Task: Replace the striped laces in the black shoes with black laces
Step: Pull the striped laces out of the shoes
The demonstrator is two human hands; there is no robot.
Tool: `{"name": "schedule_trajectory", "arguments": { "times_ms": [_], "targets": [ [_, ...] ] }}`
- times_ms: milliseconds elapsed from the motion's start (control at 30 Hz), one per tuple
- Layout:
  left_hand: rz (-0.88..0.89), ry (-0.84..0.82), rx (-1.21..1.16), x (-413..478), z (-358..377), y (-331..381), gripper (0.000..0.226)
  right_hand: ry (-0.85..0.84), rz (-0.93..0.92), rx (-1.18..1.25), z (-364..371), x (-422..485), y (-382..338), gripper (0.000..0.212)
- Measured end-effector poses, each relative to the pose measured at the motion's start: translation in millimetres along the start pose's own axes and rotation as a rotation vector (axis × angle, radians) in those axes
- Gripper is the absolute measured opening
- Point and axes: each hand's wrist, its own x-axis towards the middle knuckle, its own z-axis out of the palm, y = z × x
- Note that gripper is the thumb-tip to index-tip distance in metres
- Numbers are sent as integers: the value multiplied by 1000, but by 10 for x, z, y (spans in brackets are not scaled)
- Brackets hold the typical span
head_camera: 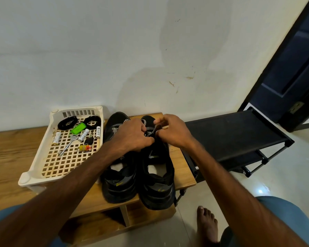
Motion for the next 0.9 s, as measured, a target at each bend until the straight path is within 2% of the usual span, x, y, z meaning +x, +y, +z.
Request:
{"name": "schedule_trajectory", "arguments": {
  "times_ms": [67,133,500,600,700,767,900],
  "targets": [
    [22,0,11,8,2,-10,44,-83,-85,-206,18,-3,-57,40],
    [47,17,31,20,6,-22,43,-77,-118,-332,34,-4,-87,35],
    [60,30,-5,37,-35,-80,44,107,-80,-459,185,43,-176,13],
    [24,36,-21,30,-28,-58,39,126,-98,-343,119,44,-131,9],
    [-16,2,-28,22,-25,-38,25,206,-78,-134,-49,55,-55,6],
    [-34,-4,27,14,-35,-31,16,311,-51,-14,-205,79,8,9],
    [-50,22,63,5,-46,10,22,583,82,246,-454,86,135,7]
  ]
}}
